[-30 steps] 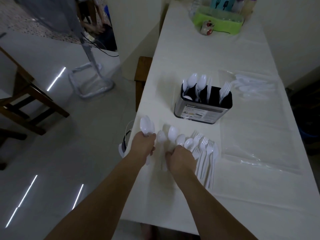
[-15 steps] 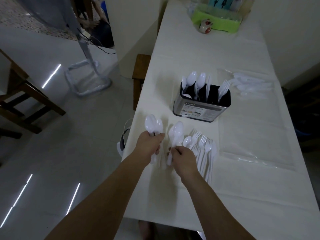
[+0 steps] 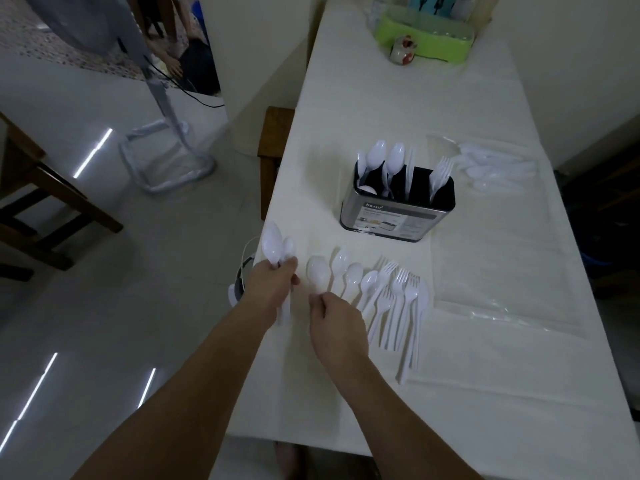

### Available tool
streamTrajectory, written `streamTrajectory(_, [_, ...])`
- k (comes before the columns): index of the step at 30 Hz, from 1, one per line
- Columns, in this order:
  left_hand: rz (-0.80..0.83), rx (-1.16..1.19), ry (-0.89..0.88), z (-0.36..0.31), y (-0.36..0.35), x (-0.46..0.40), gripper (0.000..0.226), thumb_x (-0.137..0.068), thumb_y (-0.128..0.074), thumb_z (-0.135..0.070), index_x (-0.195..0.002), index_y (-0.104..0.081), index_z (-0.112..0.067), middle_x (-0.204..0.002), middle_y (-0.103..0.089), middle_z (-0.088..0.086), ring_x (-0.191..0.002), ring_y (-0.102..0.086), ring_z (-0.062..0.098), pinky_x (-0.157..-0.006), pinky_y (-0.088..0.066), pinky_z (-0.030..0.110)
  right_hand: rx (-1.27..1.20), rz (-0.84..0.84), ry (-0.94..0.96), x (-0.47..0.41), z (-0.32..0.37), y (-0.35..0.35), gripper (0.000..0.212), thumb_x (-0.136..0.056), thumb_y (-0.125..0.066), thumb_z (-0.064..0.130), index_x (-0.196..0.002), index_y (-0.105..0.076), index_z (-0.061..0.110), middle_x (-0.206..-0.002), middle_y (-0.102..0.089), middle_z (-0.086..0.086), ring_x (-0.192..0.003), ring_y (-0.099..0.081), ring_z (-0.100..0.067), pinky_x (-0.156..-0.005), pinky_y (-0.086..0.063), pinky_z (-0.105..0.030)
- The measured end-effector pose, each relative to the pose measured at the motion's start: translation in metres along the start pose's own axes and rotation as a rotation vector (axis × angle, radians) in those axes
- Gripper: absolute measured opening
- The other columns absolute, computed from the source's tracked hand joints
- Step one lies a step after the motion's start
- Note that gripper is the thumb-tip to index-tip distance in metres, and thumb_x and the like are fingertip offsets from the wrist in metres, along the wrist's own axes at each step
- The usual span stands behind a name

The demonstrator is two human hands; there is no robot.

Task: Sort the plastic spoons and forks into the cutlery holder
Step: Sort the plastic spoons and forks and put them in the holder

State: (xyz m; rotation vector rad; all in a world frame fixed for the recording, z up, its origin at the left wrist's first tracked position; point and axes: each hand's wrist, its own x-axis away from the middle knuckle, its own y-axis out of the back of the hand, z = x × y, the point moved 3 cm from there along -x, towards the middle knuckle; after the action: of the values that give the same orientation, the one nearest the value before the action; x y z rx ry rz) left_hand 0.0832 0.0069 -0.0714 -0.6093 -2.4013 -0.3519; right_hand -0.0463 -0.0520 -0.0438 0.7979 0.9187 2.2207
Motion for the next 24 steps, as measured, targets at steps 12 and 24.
streamTrajectory(12, [0.005, 0.023, 0.020, 0.010, 0.010, -0.003, 0.024, -0.095, -0.058, -0.027, -0.081, -0.056, -0.007, -0.063, -0.058, 0.008, -0.051, -0.053, 0.020, -0.051, -0.043, 0.030, 0.350, 0.018, -0.148, -0.014, -0.006, -0.014, 0.025, -0.096, -0.044, 0.037, -0.099, -0.056, 0.015, -0.095, -0.065, -0.002, -0.084, -0.065, -0.022, -0.064, -0.047, -0.029])
streamTrajectory(24, [-0.032, -0.021, 0.070, 0.016, 0.011, 0.000, 0.020, -0.092, -0.062, -0.023, -0.080, -0.061, -0.007, -0.069, -0.066, 0.006, -0.050, -0.054, 0.013, -0.051, -0.041, 0.024, 0.286, 0.060, -0.237, -0.013, -0.004, -0.015, 0.023, -0.089, -0.043, 0.033, -0.092, -0.059, 0.016, -0.089, -0.065, -0.001, -0.080, -0.063, -0.023, -0.069, -0.052, -0.032])
